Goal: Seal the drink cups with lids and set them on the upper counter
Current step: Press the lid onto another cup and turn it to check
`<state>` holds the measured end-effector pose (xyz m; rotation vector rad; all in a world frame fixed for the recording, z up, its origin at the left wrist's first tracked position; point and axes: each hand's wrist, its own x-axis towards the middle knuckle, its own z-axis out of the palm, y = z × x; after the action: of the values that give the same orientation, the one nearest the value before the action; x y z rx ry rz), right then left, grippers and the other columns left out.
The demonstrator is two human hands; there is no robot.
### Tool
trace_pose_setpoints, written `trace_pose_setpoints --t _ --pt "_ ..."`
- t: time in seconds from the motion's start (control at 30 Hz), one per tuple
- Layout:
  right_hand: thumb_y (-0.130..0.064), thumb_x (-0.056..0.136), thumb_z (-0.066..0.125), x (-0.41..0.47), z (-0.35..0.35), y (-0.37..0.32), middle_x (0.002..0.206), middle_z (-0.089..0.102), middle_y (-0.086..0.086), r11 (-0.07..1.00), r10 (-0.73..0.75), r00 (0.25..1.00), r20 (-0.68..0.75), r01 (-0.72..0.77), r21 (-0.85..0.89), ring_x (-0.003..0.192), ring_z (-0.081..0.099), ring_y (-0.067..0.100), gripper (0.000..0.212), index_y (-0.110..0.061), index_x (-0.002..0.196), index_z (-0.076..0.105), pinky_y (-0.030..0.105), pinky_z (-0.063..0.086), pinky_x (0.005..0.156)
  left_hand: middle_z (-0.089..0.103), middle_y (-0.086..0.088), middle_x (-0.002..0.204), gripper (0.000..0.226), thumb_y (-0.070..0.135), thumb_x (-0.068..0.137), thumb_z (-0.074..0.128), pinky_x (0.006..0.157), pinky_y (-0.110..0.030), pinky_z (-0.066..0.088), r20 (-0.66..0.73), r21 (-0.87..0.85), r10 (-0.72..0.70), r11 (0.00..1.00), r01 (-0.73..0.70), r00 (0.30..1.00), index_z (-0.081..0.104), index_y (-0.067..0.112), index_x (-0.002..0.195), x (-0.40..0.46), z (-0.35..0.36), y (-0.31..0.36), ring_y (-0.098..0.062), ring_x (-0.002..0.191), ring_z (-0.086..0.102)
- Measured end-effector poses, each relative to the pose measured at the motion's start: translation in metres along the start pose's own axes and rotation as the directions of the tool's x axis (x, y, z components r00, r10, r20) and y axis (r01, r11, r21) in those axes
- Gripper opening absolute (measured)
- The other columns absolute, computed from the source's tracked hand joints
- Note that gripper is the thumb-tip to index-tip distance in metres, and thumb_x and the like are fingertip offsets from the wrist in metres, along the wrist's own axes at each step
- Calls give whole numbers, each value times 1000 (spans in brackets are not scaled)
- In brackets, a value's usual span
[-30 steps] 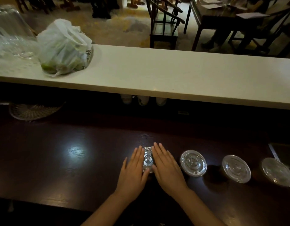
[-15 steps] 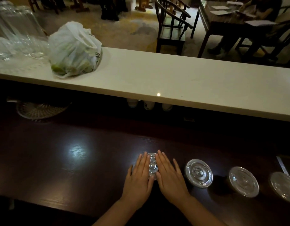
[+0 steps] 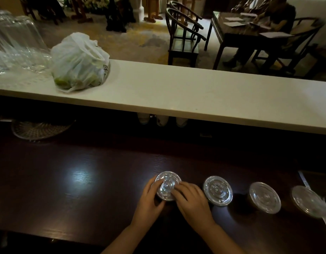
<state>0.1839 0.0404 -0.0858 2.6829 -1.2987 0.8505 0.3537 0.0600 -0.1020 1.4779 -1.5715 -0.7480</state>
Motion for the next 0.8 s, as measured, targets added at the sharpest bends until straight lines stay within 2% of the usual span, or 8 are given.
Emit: trace_pose_setpoints --t 0.17,0.3,0.4,0.5,0.57,0.63,0.7,0.8 --pt "-9 82 61 24 -6 3 79 62 1 982 -180 984 -9 180 -57 81 57 17 5 -13 79 63 27 45 80 41 19 126 62 -1 69 78 95 0 28 -61 -22 -24 999 23 998 53 21 121 7 -4 4 19 118 34" --pt "-14 81 64 47 -18 9 80 60 1 975 -216 975 53 218 -31 77 56 18 4 -13 80 60 26 42 74 51 9 123 64 -5 69 76 89 -3 38 -143 -144 -87 987 67 986 52 25 120 10 -8 11 13 114 45" --pt "-26 82 58 69 -32 9 81 60 -1 994 -109 992 64 109 8 74 55 16 11 -16 82 60 26 44 60 55 5 126 66 -3 75 71 91 -20 47 -196 -333 -231 930 157 953 47 31 126 21 -11 21 -4 111 56" --pt "-25 78 64 92 -42 7 81 60 -5 960 235 972 6 -233 154 74 58 12 9 -18 85 63 26 48 54 48 -4 131 56 -1 84 62 87 -16 48 -222 -502 -348 842 200 911 41 26 128 33 -11 33 -16 115 54" --pt "-16 76 72 103 -47 6 80 61 -6 817 495 869 2 -466 339 71 58 8 9 -17 82 66 20 47 62 46 -7 134 47 3 89 57 84 -10 44 -262 -497 -373 843 207 890 41 27 127 38 -13 40 -16 118 50" --pt "-10 77 72 110 -49 7 77 63 -5 635 651 757 43 -575 516 71 60 8 9 -16 79 67 10 45 65 47 -6 135 39 8 92 53 90 -12 42 -276 -492 -338 854 170 899 45 22 128 40 -19 49 -11 119 48" --pt "-7 81 69 116 -51 6 77 66 -1 409 726 671 152 -598 689 75 64 15 11 -16 78 64 15 51 69 47 -2 137 38 21 91 51 102 -25 39 -290 -443 -214 894 68 933 47 21 129 46 -31 63 -3 122 45" --pt "-4 87 59 121 -57 -3 85 65 12 1 762 554 335 -518 855 83 64 23 8 -11 83 61 32 56 68 43 -1 140 45 34 87 44 104 -12 28 -271 -210 113 962 -173 956 48 18 129 60 -58 83 4 128 36"
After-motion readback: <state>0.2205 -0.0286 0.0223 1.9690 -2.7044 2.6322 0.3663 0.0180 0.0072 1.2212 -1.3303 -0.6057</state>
